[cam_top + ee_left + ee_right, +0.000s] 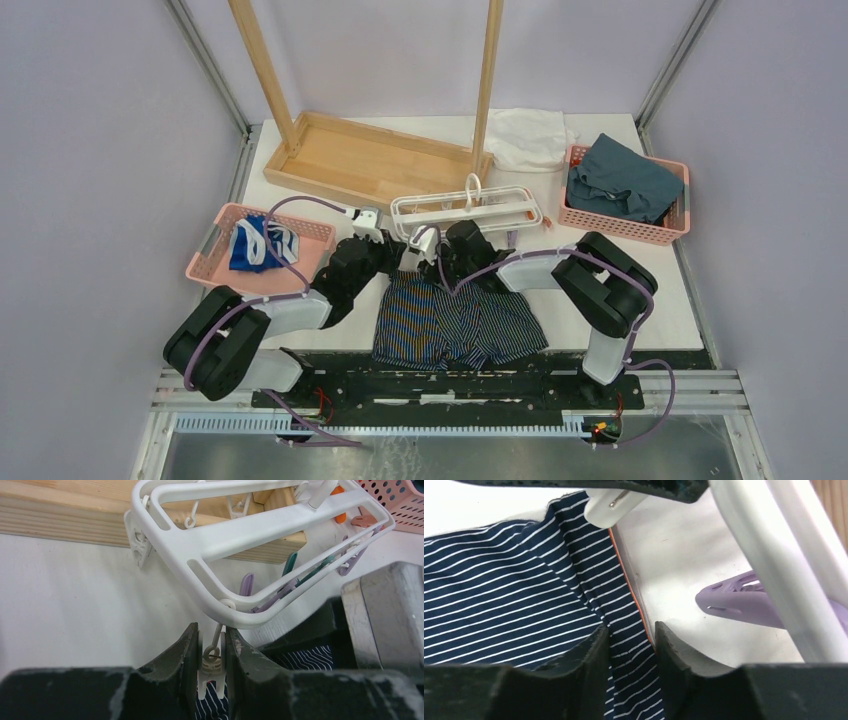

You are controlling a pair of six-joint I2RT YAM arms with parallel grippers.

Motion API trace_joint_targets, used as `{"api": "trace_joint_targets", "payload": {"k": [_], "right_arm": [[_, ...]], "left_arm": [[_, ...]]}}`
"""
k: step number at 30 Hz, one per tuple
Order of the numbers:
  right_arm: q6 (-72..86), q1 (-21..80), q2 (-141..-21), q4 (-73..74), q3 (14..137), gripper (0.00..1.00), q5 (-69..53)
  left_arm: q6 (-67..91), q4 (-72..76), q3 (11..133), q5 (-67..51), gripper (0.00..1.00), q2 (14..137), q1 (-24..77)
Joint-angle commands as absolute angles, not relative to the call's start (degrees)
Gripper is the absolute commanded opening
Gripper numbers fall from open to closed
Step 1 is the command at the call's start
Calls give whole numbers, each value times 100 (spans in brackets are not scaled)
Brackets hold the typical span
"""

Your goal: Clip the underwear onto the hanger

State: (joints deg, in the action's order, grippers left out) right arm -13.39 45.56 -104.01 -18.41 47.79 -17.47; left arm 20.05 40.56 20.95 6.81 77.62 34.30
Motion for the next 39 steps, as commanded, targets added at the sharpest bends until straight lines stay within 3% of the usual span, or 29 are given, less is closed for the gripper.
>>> {"api": "trace_joint_targets", "payload": {"k": [1,8,16,22,25,29,34,39], "right_arm": [[-1451,4616,-10325,-1856,4766,37,-1444],[-1734,4750,-9399,-2040,4293,5,-1075],[-2844,5401,-7909,-1400,4102,2,310],[-3183,6569,-7626,-750,3870,4,1515],[-3115,7312,-7899,-713,3685,11,2113],[-2798,8221,-8124,-429,3696,39,2703],[-2102,8429,-7149,-57,3683,71,2455],[-1767,8109,-6213,444,3668,80,1678]], "left_arm": [[1865,4272,2264,762,3,7761,3411],[1837,4252,2267,820,3,7733,3409],[1823,4214,2232,953,3,7626,3405],[1819,4210,2219,988,3,7629,3408],[1819,4209,2221,979,3,7620,3404],[1798,4191,2216,1008,3,7601,3405],[1793,4182,2231,999,3,7635,3401],[1801,4166,2242,967,3,7655,3406]]}}
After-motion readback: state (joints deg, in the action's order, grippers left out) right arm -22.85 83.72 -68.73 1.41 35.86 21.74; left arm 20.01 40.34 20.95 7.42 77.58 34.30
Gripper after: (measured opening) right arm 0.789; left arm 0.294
